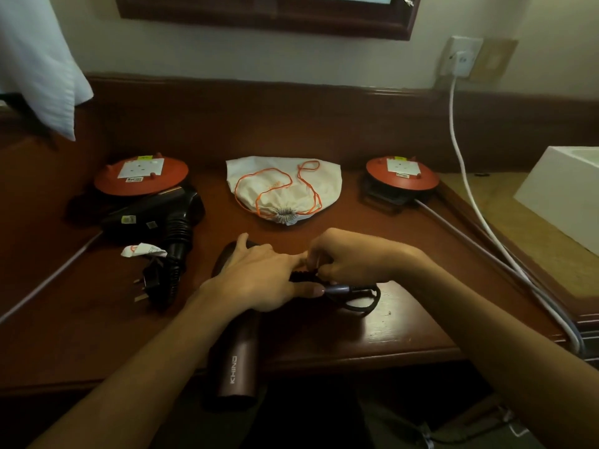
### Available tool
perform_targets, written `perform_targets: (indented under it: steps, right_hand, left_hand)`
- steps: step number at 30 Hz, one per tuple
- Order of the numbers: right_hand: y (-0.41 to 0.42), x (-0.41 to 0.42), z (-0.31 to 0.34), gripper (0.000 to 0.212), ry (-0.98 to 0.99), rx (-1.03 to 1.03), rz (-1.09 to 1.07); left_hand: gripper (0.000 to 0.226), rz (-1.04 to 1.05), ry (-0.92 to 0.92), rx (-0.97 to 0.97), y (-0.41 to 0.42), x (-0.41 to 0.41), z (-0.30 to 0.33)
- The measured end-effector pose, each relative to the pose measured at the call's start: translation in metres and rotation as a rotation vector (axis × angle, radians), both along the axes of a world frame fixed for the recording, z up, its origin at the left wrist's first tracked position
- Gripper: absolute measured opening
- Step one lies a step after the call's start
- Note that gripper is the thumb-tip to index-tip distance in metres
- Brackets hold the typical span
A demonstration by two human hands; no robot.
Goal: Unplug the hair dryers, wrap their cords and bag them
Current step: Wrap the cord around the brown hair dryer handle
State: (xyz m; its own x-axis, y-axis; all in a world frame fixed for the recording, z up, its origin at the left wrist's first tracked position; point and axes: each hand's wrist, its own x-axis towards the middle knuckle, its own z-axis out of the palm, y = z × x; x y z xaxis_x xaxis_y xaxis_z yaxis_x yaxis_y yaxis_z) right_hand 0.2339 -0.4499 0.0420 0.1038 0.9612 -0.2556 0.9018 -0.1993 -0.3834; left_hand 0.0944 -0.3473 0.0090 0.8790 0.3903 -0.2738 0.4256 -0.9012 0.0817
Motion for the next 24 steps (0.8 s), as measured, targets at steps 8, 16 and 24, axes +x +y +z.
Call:
perform_targets:
  steps: [8,16,24]
  right_hand:
    - [-0.004,0.002,-0.004,0.038,-0.051,0.018,-0.066]
    - [-0.006,-0.003,-0.024,0.030,-0.418,0.020,0.042]
    - [-0.048,0.026,-0.004,0.031,-0.080,0.493,-0.192]
  left_hand:
    - [0.059,-0.079,0.094,-0.069,-0.001,0.020,0.005]
    - [0.058,-0.143,-0.047,0.063,0.001,0.012,-0.007]
    - [0.061,-0.141,-0.119,0.038,0.004,0.012,-0.011]
